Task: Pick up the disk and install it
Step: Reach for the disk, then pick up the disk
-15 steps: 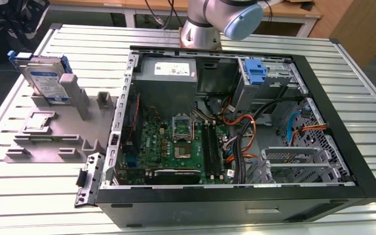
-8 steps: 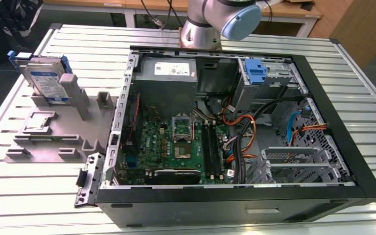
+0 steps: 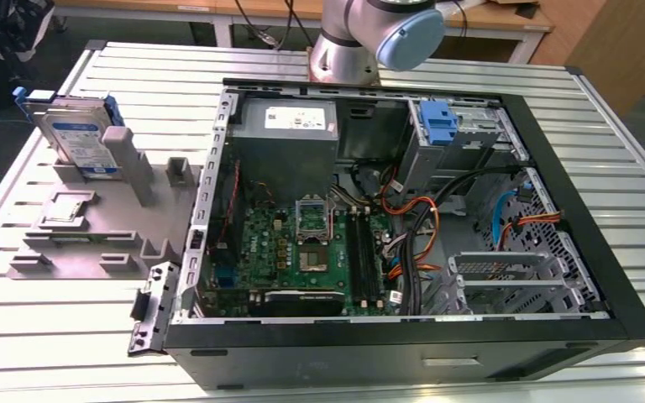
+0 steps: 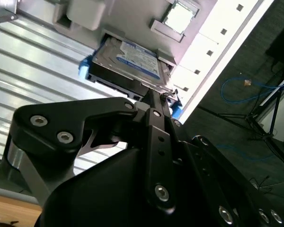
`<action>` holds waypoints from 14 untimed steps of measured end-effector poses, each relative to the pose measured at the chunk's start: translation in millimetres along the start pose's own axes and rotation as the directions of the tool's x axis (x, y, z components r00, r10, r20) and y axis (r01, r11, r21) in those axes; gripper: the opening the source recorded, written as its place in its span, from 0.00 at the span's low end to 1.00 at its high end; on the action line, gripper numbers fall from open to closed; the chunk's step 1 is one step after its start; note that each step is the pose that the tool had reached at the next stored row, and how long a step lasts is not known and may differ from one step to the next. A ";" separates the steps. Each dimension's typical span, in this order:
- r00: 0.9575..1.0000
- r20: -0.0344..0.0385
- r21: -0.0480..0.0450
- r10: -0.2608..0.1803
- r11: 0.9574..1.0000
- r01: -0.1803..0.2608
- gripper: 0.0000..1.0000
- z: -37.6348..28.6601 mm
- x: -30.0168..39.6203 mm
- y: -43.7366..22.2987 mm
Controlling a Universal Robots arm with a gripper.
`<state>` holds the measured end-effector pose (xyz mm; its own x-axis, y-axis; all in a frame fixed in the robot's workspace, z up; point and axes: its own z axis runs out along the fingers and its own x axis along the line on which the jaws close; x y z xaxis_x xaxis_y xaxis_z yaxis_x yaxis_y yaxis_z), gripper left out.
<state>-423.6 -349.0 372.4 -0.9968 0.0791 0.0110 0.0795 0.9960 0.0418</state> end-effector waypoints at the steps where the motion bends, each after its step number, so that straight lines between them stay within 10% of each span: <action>1: 1.000 0.000 0.000 0.000 1.000 0.000 0.11 1.2 2.1 2.0; 6: 1.000 0.000 0.000 0.000 1.000 0.000 0.11 5.0 4.0 17.3; 14: 1.000 0.000 0.000 0.000 1.000 0.000 0.11 5.4 7.6 17.5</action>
<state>-429.8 -330.7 367.8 -0.9968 0.0790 0.0109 0.0794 0.9960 0.0419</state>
